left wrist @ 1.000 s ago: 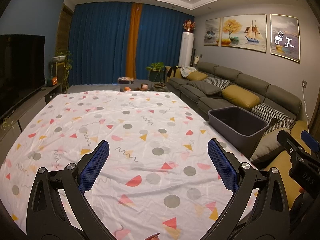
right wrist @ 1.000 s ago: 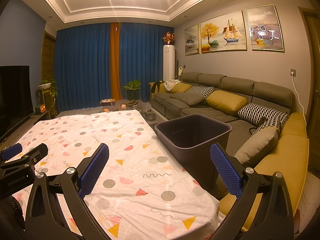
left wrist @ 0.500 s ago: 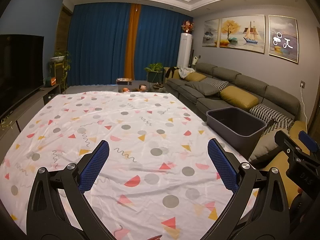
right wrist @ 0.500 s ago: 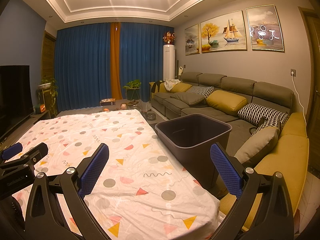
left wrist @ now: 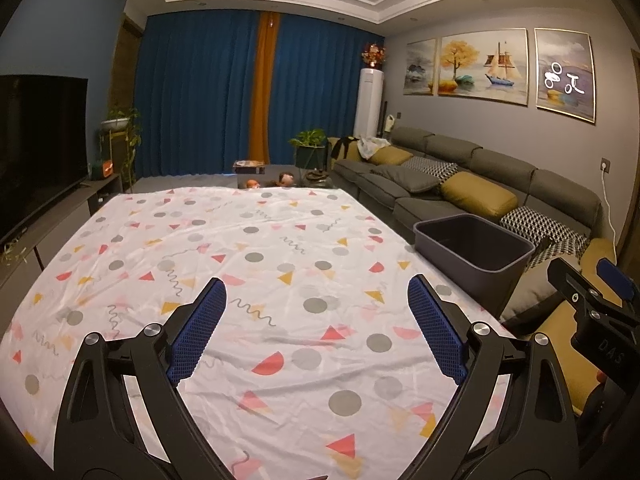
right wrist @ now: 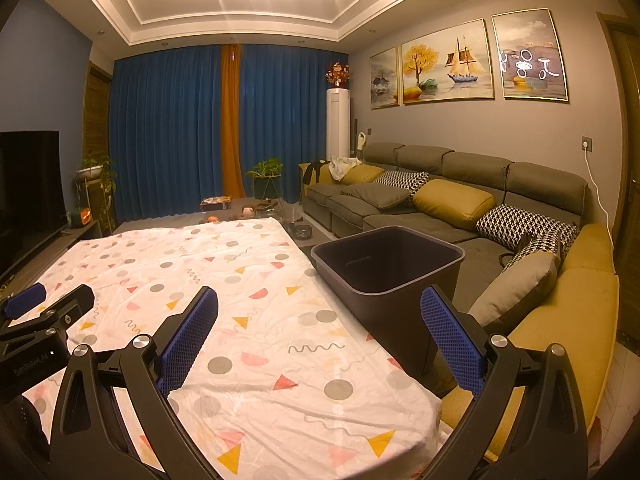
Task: Collect trash
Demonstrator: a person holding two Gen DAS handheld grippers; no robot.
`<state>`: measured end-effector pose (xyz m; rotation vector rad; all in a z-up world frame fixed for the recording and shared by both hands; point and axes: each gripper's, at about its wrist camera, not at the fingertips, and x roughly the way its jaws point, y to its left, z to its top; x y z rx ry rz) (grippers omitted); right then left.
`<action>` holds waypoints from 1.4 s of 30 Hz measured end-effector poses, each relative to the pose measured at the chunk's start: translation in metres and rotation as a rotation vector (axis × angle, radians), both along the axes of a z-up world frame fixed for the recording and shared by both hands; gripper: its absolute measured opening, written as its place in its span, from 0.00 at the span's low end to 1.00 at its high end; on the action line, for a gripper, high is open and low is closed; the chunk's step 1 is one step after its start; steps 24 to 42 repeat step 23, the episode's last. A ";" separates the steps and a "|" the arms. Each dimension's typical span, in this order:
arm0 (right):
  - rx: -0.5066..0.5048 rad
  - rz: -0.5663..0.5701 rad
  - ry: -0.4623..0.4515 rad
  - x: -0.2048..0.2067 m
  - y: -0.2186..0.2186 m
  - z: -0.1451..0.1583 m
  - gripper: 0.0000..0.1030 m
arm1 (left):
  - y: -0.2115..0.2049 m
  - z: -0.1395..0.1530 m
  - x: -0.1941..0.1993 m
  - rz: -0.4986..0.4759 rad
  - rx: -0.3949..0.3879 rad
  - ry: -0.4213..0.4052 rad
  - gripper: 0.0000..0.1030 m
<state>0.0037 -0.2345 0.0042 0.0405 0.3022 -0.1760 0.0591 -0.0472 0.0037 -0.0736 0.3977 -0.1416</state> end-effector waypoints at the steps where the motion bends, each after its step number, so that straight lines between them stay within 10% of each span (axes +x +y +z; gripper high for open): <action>1: -0.001 -0.001 0.000 0.000 0.000 0.000 0.95 | 0.001 0.000 0.000 0.001 0.000 0.001 0.88; 42: 0.011 -0.007 -0.013 -0.002 -0.003 0.000 0.95 | 0.011 0.005 0.000 0.047 -0.014 0.000 0.94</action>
